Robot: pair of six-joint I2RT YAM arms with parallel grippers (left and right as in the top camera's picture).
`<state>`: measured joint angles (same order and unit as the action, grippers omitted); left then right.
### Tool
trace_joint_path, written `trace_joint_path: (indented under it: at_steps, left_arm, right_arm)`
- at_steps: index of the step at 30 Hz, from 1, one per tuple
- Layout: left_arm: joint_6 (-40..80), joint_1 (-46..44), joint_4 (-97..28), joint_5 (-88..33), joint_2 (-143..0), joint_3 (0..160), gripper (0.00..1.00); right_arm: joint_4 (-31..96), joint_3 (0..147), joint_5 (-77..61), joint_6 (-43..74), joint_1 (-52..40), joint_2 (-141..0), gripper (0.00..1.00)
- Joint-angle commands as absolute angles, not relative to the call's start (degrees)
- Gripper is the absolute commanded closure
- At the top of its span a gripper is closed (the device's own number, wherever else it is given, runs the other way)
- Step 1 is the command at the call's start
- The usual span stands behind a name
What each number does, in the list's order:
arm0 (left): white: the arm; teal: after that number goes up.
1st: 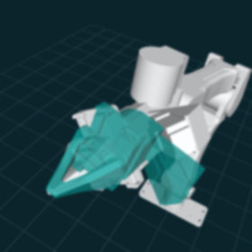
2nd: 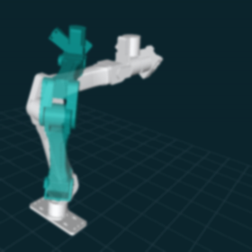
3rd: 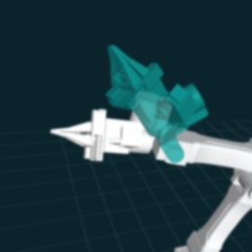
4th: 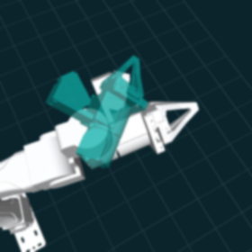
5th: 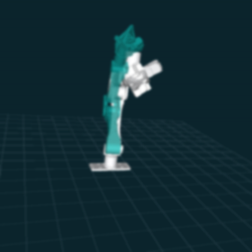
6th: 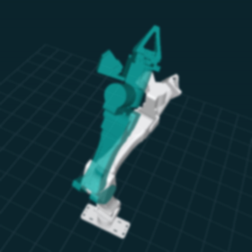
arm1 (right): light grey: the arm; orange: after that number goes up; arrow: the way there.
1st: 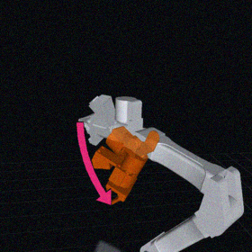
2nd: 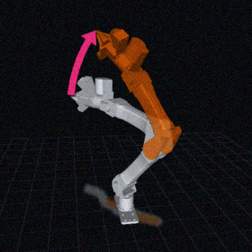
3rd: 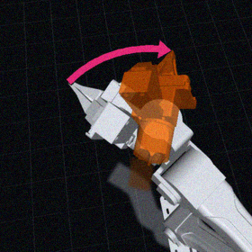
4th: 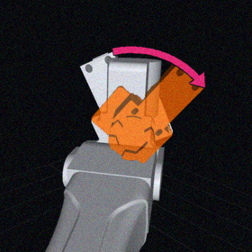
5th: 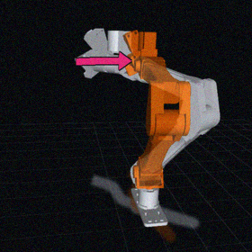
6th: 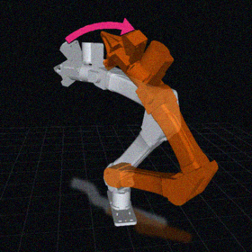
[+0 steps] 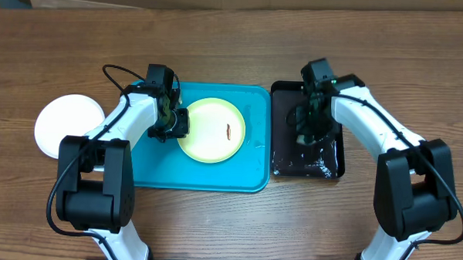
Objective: Clean dirty plates on tray and stack at the side
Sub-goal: 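Grasp the green sponge in the black tray with the right gripper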
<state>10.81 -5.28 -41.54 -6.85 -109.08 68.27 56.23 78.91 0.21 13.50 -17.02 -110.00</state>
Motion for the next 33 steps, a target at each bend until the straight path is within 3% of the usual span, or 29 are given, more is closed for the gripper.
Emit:
trace_joint_path:
  at_steps: [1,5,8,13,33]
  left_arm:
    - [11.99,-5.67,-41.71,-7.07,-108.66,67.99,0.7]
    - [12.93,-5.67,-41.71,-7.01,-108.66,67.99,0.74]
    - [13.04,-5.67,-41.69,-7.05,-108.66,67.99,0.88]
    - [15.31,-5.65,-41.6,-7.07,-108.66,67.99,0.96]
    - [19.75,-5.15,-44.56,-8.01,-108.64,69.69,0.95]
  right_arm:
    - [57.63,82.98,-0.08,13.74,-17.3,-106.19,0.96]
    - [58.26,83.64,0.64,13.52,-17.3,-104.22,0.96]
    - [58.3,83.66,2.31,13.52,-17.3,-103.7,0.96]
    - [58.87,83.88,2.52,13.5,-17.12,-103.55,0.96]
    - [62.39,84.18,5.54,12.27,-17.26,-100.88,0.96]
